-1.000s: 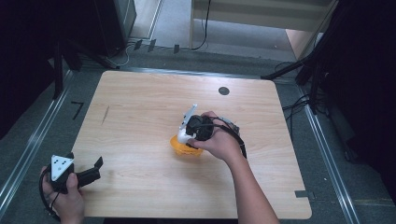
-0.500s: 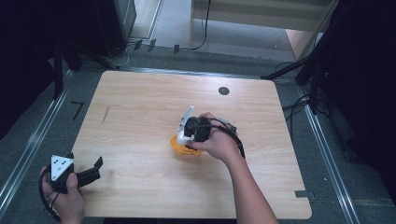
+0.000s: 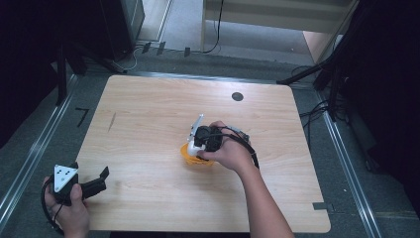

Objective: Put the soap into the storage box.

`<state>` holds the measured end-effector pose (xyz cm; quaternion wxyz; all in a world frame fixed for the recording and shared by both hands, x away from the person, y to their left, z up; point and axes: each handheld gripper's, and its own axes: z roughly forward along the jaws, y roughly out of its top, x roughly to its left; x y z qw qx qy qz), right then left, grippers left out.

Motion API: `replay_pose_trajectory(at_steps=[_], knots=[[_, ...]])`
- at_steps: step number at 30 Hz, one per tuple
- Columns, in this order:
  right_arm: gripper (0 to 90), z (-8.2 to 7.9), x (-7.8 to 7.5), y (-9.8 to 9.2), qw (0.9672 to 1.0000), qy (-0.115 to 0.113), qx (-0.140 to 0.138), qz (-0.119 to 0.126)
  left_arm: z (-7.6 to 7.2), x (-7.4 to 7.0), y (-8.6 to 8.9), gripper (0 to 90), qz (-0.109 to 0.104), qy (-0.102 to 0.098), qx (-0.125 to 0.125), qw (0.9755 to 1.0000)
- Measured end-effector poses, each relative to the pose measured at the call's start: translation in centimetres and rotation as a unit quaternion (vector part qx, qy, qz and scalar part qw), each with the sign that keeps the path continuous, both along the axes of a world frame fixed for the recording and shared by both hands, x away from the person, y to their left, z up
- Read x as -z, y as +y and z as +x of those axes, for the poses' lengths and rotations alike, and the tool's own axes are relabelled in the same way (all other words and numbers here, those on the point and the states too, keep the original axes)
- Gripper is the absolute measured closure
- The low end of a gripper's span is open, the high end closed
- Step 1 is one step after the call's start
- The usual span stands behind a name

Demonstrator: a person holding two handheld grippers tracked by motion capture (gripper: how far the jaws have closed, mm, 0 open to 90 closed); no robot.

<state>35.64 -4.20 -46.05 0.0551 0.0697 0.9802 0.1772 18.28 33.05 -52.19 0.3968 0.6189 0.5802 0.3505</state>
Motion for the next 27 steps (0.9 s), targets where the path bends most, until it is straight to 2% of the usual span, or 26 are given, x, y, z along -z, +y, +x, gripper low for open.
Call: replay_pose_trajectory(at_steps=[12, 17, 21, 27], knots=[[50.7, 0.0, 0.5, 0.0, 1.0000, 0.006, -0.003, -0.003, 0.0, 0.0, 0.0, 0.0, 0.000, 0.000, 0.000, 1.0000], [49.2, 0.0, 0.6, 0.0, 0.9999, -0.003, 0.002, -0.010, 0.0, 0.0, 0.0, 0.0, 0.000, 0.000, 0.000, 1.0000], [46.6, 0.0, -0.2, -0.4, 0.9996, -0.007, 0.017, 0.022, 0.0, 0.0, 0.0, 0.0, 0.000, 0.000, 0.000, 1.0000], [45.4, -0.1, -0.9, -1.4, 0.9991, -0.003, 0.029, 0.031, 0.0, 0.0, 0.0, 0.0, 0.000, 0.000, 0.000, 1.0000]])
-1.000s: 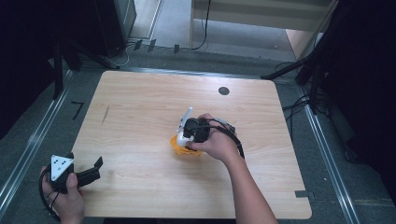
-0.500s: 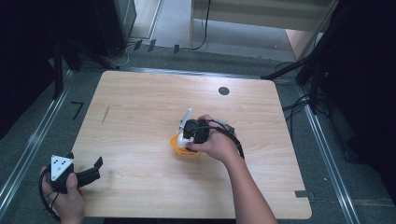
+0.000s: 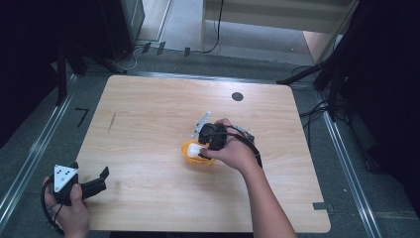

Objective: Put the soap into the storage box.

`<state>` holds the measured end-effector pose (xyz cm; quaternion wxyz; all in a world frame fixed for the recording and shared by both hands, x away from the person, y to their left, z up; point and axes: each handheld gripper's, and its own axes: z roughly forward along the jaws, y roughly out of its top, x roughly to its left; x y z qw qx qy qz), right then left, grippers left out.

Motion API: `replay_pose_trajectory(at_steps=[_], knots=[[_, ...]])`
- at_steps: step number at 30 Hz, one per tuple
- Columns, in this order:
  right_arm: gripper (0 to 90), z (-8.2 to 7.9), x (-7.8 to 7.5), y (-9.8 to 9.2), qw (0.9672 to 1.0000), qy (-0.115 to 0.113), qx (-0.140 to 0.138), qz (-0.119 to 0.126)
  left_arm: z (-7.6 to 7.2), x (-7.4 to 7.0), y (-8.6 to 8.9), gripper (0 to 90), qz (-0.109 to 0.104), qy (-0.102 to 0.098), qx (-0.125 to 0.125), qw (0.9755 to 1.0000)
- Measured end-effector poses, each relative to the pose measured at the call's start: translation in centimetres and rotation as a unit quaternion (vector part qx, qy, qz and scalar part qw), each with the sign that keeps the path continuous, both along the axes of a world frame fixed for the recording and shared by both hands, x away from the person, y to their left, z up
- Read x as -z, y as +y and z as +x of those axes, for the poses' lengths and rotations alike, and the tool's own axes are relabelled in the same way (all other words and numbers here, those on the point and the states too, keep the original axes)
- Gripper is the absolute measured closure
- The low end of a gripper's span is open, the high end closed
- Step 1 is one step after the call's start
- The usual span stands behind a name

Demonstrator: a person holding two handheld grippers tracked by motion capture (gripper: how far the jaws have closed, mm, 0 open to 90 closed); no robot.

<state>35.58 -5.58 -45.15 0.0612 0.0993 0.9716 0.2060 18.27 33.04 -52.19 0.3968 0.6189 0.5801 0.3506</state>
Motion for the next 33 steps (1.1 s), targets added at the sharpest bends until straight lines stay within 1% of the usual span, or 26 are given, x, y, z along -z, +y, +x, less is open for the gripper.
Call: replay_pose_trajectory(at_steps=[4, 6, 7, 15, 26, 27, 29, 33], knots=[[45.1, -0.1, -0.4, -0.8, 1.0000, 0.000, 0.004, 0.007, 0.0, 0.0, 0.0, 0.0, 0.000, 0.000, 0.000, 1.0000], [44.9, -0.2, -0.6, -1.3, 0.9999, 0.005, 0.014, 0.009, 0.0, 0.0, 0.0, 0.0, 0.000, 0.000, 0.000, 1.0000], [44.9, -0.1, -0.7, -1.5, 0.9999, 0.000, 0.013, 0.011, 0.0, 0.0, 0.0, 0.0, 0.000, 0.000, 0.000, 1.0000], [44.6, -0.2, -1.1, -3.5, 0.9993, -0.001, 0.030, 0.022, 0.0, 0.0, -0.1, 0.0, 0.002, -0.001, 0.001, 1.0000], [44.6, -0.4, -1.0, -6.4, 0.9981, 0.003, 0.055, 0.028, 0.0, 0.0, -0.1, 0.0, 0.005, 0.000, 0.001, 1.0000], [44.7, -0.5, -1.0, -6.7, 0.9976, 0.005, 0.062, 0.029, 0.0, 0.0, -0.1, 0.0, 0.005, 0.000, 0.001, 1.0000], [44.7, -0.5, -0.9, -7.2, 0.9974, 0.003, 0.064, 0.033, 0.0, 0.0, -0.1, 0.0, 0.005, 0.000, 0.001, 1.0000], [44.7, -0.7, -0.7, -8.1, 0.9965, 0.006, 0.074, 0.037, 0.0, 0.0, -0.1, 0.0, 0.004, -0.001, 0.000, 1.0000]])
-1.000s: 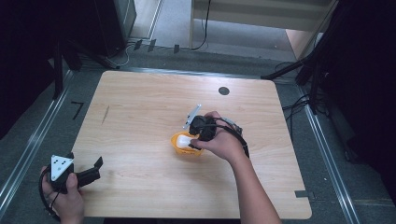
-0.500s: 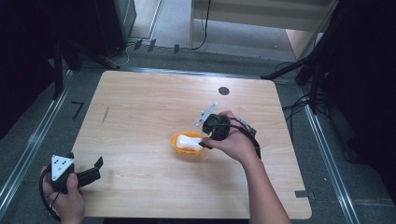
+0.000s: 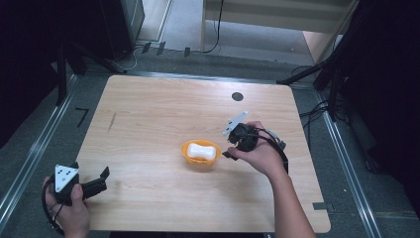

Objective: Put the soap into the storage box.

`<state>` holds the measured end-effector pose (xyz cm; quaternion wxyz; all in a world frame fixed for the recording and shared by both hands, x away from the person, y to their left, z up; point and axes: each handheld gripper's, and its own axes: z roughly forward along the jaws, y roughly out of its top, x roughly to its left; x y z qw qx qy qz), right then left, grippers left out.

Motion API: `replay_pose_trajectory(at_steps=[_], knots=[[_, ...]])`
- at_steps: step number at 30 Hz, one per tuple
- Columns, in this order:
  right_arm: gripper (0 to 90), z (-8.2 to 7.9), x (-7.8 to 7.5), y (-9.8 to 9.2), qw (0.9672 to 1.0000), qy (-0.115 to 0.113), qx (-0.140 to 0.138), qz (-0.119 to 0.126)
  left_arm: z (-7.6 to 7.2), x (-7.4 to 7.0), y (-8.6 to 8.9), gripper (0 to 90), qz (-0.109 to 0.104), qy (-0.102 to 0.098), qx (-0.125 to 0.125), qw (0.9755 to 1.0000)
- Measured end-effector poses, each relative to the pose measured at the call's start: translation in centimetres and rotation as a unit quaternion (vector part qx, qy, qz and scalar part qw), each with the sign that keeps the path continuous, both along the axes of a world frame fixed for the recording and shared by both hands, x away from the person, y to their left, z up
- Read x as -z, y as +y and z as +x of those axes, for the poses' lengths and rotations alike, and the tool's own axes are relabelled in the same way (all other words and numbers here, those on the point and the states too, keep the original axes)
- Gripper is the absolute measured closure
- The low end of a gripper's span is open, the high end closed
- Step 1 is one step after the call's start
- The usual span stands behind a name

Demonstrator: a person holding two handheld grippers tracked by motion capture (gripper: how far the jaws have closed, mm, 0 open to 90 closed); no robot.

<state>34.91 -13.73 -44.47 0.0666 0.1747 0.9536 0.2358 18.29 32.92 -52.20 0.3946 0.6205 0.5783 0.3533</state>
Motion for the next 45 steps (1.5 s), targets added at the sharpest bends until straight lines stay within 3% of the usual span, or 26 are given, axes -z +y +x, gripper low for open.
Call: replay_pose_trajectory(at_steps=[10, 15, 17, 21, 30, 45], knots=[[42.2, -0.6, 0.3, -2.7, 0.9993, 0.011, 0.033, 0.015, 0.0, 0.0, 0.0, 0.0, 0.000, 0.000, 0.000, 1.0000], [28.9, -1.0, 0.6, -4.3, 0.9967, 0.023, 0.072, 0.028, 0.0, 0.0, 0.0, 0.0, 0.002, 0.000, 0.000, 1.0000], [19.1, -1.2, 0.7, -4.9, 0.9958, 0.020, 0.086, 0.024, 0.0, 0.0, 0.0, 0.0, 0.002, 0.000, 0.000, 1.0000], [14.2, -1.5, 1.1, -6.2, 0.9931, 0.022, 0.110, 0.034, 0.0, 0.0, 0.0, 0.0, 0.003, 0.001, 0.001, 1.0000], [12.5, -2.4, 2.1, -8.8, 0.9896, 0.008, 0.137, 0.041, 0.0, 0.0, 0.0, 0.0, 0.004, 0.000, 0.001, 1.0000], [12.5, -4.7, 4.0, -13.6, 0.9773, 0.002, 0.196, 0.080, 0.0, 0.0, -0.1, 0.0, 0.005, 0.000, 0.000, 1.0000]])
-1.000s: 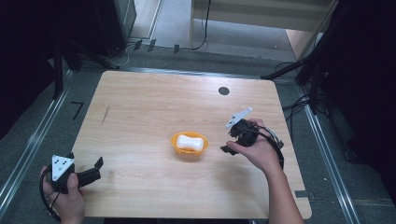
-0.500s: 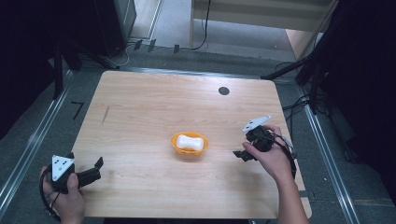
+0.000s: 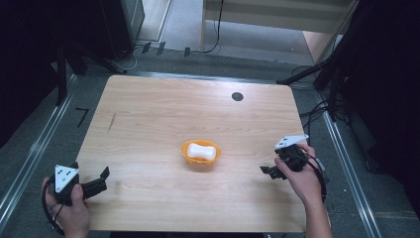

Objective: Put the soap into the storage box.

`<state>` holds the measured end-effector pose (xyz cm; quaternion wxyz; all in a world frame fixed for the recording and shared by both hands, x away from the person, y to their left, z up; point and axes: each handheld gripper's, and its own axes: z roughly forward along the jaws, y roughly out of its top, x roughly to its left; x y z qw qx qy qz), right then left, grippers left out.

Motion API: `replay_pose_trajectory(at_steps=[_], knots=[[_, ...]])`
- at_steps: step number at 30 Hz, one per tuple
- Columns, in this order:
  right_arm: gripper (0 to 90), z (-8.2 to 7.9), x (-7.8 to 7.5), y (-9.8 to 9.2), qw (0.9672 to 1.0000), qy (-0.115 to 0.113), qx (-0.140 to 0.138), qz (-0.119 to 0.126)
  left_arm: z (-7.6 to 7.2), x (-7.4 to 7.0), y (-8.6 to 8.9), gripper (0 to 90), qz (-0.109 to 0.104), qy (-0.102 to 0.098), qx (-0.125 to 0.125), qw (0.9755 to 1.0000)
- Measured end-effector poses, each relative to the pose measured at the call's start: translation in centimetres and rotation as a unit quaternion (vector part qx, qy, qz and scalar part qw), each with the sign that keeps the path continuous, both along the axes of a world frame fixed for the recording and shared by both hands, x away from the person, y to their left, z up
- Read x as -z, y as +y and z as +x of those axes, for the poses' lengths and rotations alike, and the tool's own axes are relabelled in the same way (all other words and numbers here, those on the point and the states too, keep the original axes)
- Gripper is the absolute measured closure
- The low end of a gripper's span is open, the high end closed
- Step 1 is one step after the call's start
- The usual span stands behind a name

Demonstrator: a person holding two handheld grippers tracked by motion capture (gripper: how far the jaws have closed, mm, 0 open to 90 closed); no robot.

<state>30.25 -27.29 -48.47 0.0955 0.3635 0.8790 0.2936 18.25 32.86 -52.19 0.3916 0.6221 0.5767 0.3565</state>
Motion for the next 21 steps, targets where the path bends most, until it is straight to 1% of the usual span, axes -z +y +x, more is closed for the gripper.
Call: replay_pose_trajectory(at_steps=[2, 3, 4, 5, 9, 11, 13, 14, 16, 21], knots=[[12.6, -0.4, 0.3, -0.6, 0.9999, 0.002, 0.003, 0.010, 0.0, 0.0, 0.0, 0.0, 0.000, 0.000, 0.000, 1.0000], [12.6, -0.6, 0.5, -0.8, 0.9999, 0.000, 0.004, 0.012, 0.0, 0.0, 0.0, 0.0, 0.000, 0.000, 0.000, 1.0000], [12.6, -0.8, 0.6, -1.1, 0.9999, 0.002, 0.011, 0.013, 0.0, 0.0, 0.0, 0.0, 0.000, 0.000, 0.000, 1.0000], [12.6, -1.0, 0.8, -1.4, 0.9998, -0.002, 0.012, 0.015, 0.0, 0.0, 0.0, 0.0, 0.000, 0.000, 0.000, 1.0000], [12.7, -1.9, 1.4, -2.4, 0.9994, -0.002, 0.023, 0.026, 0.0, 0.0, 0.0, 0.0, 0.000, -0.001, 0.000, 1.0000], [12.7, -2.3, 1.7, -3.1, 0.9991, -0.010, 0.025, 0.034, 0.0, 0.0, 0.0, 0.0, 0.000, -0.001, 0.000, 1.0000], [12.7, -2.7, 1.9, -3.5, 0.9988, -0.010, 0.031, 0.038, 0.0, 0.0, 0.0, 0.0, 0.000, -0.002, 0.000, 1.0000], [12.7, -2.9, 2.2, -3.8, 0.9985, -0.014, 0.033, 0.041, 0.0, 0.0, -0.1, 0.0, 0.000, -0.002, 0.000, 1.0000], [12.7, -3.3, 2.5, -4.3, 0.9980, -0.011, 0.041, 0.047, 0.0, 0.0, -0.1, 0.0, 0.000, -0.001, 0.000, 1.0000], [12.7, -4.3, 3.5, -5.4, 0.9972, -0.013, 0.051, 0.053, 0.0, 0.0, -0.1, 0.0, 0.001, -0.001, 0.000, 1.0000]])
